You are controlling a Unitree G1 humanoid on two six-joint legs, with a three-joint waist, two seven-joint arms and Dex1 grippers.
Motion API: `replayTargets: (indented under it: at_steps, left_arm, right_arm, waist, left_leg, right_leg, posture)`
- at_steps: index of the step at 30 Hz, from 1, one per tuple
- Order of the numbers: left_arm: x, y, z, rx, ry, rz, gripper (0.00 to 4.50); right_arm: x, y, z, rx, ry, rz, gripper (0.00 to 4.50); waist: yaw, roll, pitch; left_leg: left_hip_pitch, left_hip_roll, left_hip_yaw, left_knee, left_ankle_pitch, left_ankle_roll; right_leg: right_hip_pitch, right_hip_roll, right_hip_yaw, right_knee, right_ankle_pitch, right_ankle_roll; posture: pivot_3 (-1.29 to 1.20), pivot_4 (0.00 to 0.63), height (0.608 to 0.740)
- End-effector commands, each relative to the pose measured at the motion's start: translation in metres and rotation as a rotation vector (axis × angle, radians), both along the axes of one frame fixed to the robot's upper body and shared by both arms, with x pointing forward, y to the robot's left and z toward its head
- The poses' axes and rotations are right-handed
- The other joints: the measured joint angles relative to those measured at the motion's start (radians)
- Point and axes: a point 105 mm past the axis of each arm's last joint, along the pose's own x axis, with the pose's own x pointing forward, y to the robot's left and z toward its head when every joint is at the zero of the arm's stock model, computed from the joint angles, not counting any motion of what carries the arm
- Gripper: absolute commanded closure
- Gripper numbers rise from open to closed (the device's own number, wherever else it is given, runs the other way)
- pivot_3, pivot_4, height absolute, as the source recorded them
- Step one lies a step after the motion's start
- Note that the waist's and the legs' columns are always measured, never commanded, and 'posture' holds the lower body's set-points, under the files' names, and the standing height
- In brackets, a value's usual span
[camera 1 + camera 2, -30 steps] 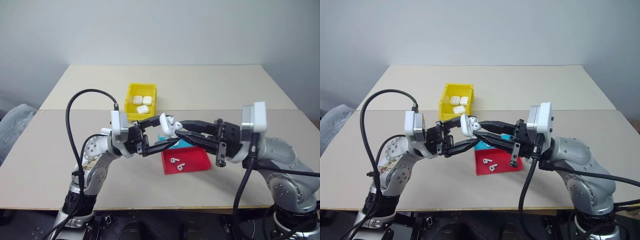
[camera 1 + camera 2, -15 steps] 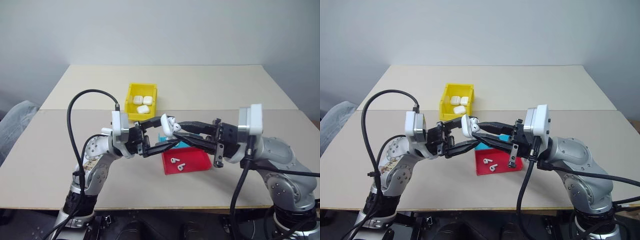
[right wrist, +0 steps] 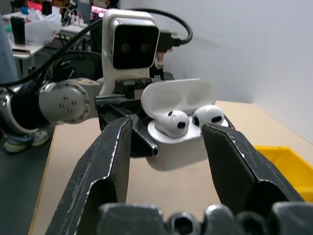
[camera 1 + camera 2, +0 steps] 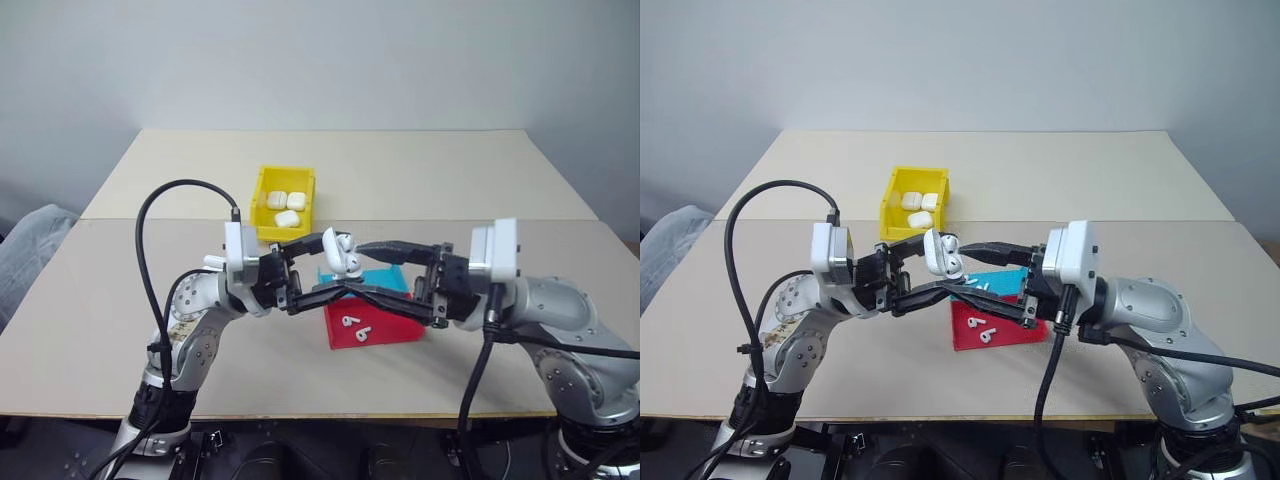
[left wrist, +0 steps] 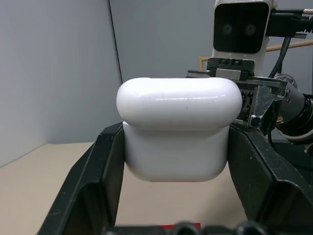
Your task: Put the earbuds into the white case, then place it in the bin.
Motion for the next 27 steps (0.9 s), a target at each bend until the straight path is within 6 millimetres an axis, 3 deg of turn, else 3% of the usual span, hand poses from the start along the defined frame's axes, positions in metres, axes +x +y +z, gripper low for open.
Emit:
replayTargets:
  at_steps: [1,3,8,9,12,14,21,27]
  left_arm:
    - [0.0,-0.001,0.0,0.027,-0.035,0.011,1.71]
    - [0.004,-0.005,-0.007,0.064,-0.035,0.013,1.71]
    - [0.012,-0.022,-0.014,0.087,-0.043,-0.006,1.71]
    - [0.014,-0.026,-0.014,0.091,-0.049,-0.011,1.71]
    - [0.019,-0.035,-0.016,0.096,-0.063,-0.008,1.71]
    - [0.021,-0.039,-0.017,0.096,-0.068,-0.001,1.71]
    - [0.018,-0.038,-0.014,0.07,-0.091,-0.005,1.71]
    - [0.015,-0.031,-0.01,0.058,-0.102,0.003,1.71]
  right_arm:
    - [-0.004,-0.013,0.019,0.001,-0.074,-0.004,1.8]
    - [-0.002,-0.016,0.03,-0.023,-0.102,0.001,1.8]
    - [0.007,0.002,0.052,-0.102,-0.131,0.033,2.95]
    - [0.009,0.007,0.049,-0.143,-0.138,0.049,3.04]
    - [0.011,0.016,0.041,-0.229,-0.16,0.072,4.05]
    - [0.013,0.022,0.036,-0.263,-0.179,0.074,4.4]
    - [0.016,0.025,0.027,-0.356,-0.224,0.065,4.4]
    - [0.024,0.011,0.021,-0.417,-0.235,0.012,4.4]
  waist:
    - [0.0,0.0,0.0]
    - [-0.001,0.0,0.0]
    - [-0.002,-0.001,0.0]
    - [-0.002,-0.001,0.0]
    - [0.001,-0.002,0.0]
    - [0.001,-0.002,-0.001]
    - [0.0,-0.002,-0.001]
    - [0.0,-0.002,-0.001]
  left_leg:
    - [0.0,0.0,0.0,0.0,0.0,0.0]
    - [0.0,0.0,0.0,0.001,0.0,0.0]
    - [0.0,0.0,0.0,0.0,0.0,0.0]
    - [0.0,0.001,-0.001,0.0,0.0,0.0]
    - [0.0,0.0,0.001,0.003,-0.001,0.002]
    - [0.0,0.0,0.0,0.003,-0.002,0.003]
    - [-0.005,0.0,0.0,0.005,-0.002,0.003]
    - [-0.005,0.0,0.0,0.006,-0.002,0.003]
  right_leg:
    - [0.0,0.0,0.0,0.0,0.0,0.0]
    - [0.0,0.0,0.0,0.0,0.0,0.0]
    - [0.0,0.001,0.0,0.0,0.0,0.0]
    - [0.0,0.001,0.0,-0.001,0.0,0.0]
    - [0.0,0.0,0.001,0.0,0.001,0.001]
    - [0.001,0.0,0.0,-0.002,0.0,0.001]
    - [-0.002,0.0,0.0,-0.001,0.001,0.001]
    - [-0.002,0.0,0.0,-0.001,0.001,0.001]
  posture:
    - [0.0,0.15,0.74]
    - [0.0,0.15,0.74]
    - [0.0,0.15,0.74]
    - [0.0,0.15,0.74]
    - [0.0,0.15,0.74]
    - [0.0,0.15,0.74]
    - [0.0,0.15,0.74]
    - [0.0,0.15,0.74]
